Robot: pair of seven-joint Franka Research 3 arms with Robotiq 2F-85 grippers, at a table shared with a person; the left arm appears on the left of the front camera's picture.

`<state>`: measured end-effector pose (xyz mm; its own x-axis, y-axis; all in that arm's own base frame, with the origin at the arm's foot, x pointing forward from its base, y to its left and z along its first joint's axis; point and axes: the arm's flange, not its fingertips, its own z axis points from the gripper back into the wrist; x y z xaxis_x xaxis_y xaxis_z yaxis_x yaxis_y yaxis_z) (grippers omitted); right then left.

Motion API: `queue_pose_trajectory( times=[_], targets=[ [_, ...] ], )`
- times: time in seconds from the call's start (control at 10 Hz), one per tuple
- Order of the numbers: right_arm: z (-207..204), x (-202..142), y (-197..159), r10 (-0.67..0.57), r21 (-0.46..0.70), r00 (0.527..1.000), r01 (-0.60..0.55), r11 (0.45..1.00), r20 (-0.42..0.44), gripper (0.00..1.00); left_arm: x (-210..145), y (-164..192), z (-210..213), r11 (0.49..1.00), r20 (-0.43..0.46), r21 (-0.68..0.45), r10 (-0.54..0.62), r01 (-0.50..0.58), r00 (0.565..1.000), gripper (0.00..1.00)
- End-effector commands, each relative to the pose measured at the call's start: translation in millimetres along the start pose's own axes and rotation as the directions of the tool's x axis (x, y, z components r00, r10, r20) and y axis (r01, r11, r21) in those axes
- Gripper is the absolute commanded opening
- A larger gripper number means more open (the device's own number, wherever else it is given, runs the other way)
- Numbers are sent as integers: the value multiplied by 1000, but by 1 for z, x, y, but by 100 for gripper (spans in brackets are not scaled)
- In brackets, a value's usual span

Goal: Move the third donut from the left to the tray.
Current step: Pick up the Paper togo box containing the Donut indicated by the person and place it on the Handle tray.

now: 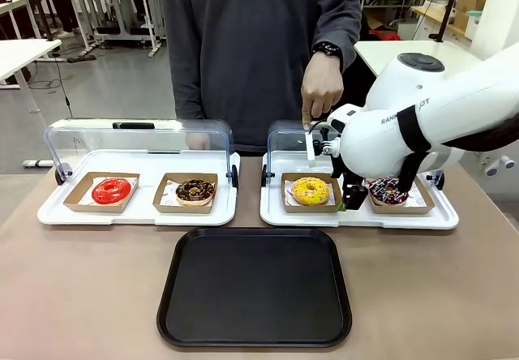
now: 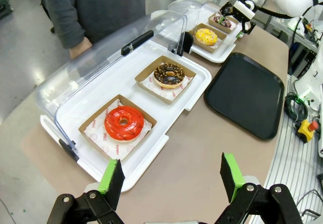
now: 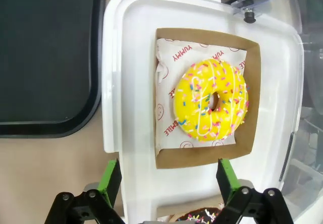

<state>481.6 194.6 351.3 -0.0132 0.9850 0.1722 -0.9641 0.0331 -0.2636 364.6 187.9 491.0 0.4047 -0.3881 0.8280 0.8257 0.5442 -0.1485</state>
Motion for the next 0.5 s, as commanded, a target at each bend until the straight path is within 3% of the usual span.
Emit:
queue_pose_trajectory(
  times=[0.0, 0.4],
  targets=[
    [-11, 8, -9, -19, -32, 999, 18, 999, -34, 100, 2, -2, 1, 1000, 5, -6, 3, -3, 1000, 100],
    [-35, 9, -16, -14, -30, 998, 13, 999, -61, 100, 2, -2, 1, 1000, 5, -6, 3, -3, 1000, 100]
  ],
)
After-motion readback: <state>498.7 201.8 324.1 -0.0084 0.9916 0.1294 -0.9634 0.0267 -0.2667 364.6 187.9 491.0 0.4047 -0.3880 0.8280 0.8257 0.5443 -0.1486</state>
